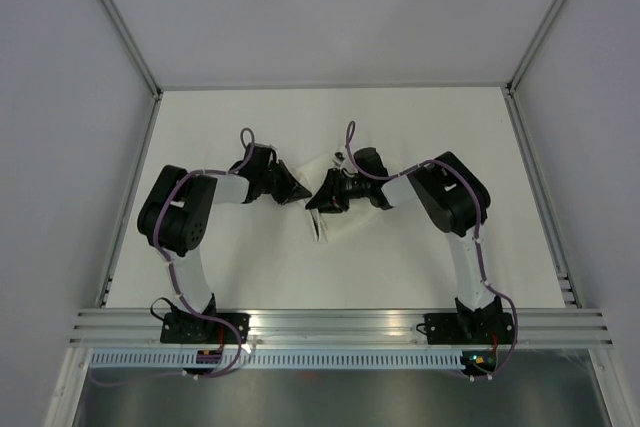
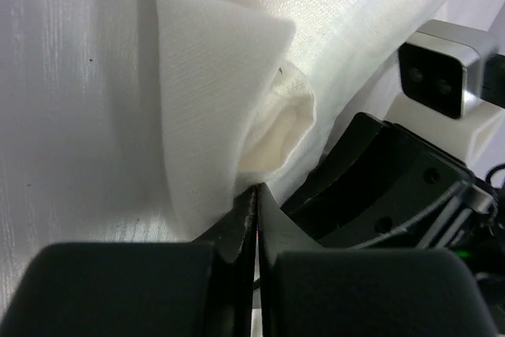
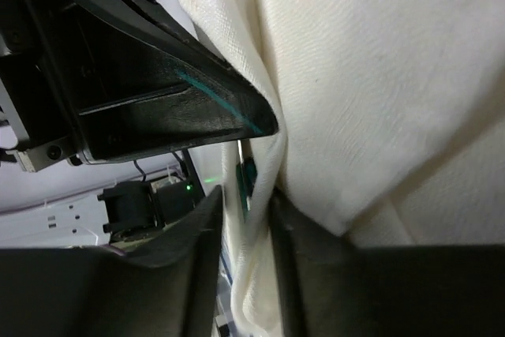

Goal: Fold the napkin, place the utensils inside, and roll it up
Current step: Roll the napkin at the center of the board.

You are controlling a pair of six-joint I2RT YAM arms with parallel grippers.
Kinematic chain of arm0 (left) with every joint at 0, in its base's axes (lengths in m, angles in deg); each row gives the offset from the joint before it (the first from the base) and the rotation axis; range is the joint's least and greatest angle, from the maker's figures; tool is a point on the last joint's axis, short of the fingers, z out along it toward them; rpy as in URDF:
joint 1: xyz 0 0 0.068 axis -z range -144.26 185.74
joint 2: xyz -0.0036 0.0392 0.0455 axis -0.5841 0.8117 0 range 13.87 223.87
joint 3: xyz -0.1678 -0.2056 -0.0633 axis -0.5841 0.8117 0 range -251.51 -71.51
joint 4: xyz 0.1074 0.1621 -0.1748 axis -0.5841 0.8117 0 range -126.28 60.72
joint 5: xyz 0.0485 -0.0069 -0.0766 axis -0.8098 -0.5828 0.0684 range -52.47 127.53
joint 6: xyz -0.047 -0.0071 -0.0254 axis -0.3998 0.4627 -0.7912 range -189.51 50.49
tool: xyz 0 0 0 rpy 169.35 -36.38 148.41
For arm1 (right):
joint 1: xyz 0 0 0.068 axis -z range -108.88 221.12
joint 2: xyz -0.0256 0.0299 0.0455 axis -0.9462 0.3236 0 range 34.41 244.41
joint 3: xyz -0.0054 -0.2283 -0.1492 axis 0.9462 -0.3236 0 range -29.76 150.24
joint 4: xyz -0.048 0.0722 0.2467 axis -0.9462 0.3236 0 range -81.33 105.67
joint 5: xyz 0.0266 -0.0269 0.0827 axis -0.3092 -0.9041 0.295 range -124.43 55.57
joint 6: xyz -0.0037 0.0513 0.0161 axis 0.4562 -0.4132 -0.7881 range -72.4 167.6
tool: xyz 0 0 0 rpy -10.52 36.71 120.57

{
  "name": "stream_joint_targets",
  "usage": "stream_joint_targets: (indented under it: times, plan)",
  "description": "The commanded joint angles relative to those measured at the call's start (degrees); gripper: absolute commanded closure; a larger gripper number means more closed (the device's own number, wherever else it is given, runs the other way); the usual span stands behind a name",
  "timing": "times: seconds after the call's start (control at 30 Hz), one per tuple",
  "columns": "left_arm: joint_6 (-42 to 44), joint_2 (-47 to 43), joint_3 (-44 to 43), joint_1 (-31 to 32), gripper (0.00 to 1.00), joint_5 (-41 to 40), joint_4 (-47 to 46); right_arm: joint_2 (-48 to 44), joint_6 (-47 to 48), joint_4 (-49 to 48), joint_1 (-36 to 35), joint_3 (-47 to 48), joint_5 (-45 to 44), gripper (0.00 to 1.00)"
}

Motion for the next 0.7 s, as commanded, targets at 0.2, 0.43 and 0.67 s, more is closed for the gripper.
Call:
stream_joint_targets:
  times: [0.2,0.43,0.67]
  plan:
    - [0.92,2.67,-2.41,0.46,0.98,-10.02,13.38,-8.74,15.6,25.69,0.29,-0.17,-23.92,0.42]
    - [0.92,3.02,-3.47,0.55,0.98,-11.16,14.8,-16.58,23.25,33.34,-4.01,1.85,-38.32,0.41]
    - [1.1,3.29,-4.08,0.55,0.98,-10.73,15.32,-23.7,29.49,34.49,-9.9,0.54,-55.81,0.45]
